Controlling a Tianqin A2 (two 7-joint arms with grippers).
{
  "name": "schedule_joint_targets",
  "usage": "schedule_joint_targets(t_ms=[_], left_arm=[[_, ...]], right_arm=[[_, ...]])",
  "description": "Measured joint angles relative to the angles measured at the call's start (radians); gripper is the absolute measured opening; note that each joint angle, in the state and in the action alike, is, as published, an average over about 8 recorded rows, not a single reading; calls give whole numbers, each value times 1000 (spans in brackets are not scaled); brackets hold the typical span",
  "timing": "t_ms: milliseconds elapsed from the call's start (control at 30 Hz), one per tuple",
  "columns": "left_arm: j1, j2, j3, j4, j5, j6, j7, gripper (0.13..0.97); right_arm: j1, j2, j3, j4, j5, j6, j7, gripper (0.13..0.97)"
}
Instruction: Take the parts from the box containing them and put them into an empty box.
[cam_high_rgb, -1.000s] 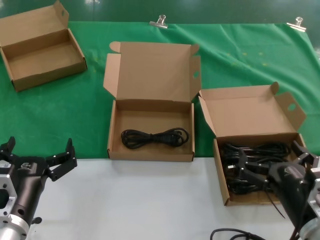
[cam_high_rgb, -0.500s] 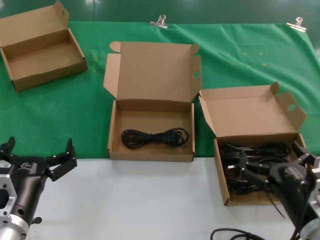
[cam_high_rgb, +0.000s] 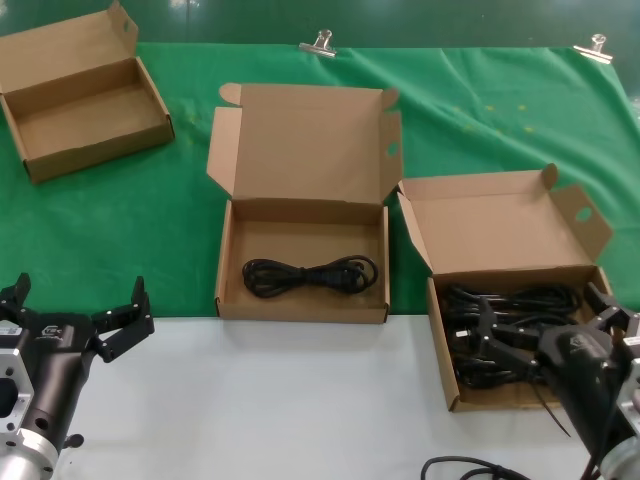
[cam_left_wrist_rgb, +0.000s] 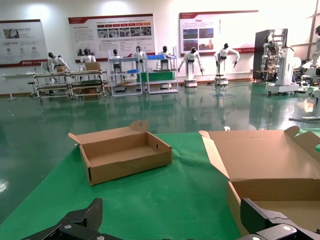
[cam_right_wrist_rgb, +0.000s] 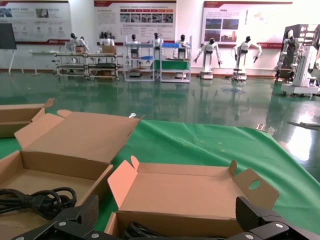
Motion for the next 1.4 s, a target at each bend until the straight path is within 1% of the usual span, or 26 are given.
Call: schedule_joint_targets(t_ms=[1400], left_arm=[[0, 0, 0, 0, 0, 0, 0, 966]], right_arm=[[0, 0, 0, 0, 0, 0, 0, 966]])
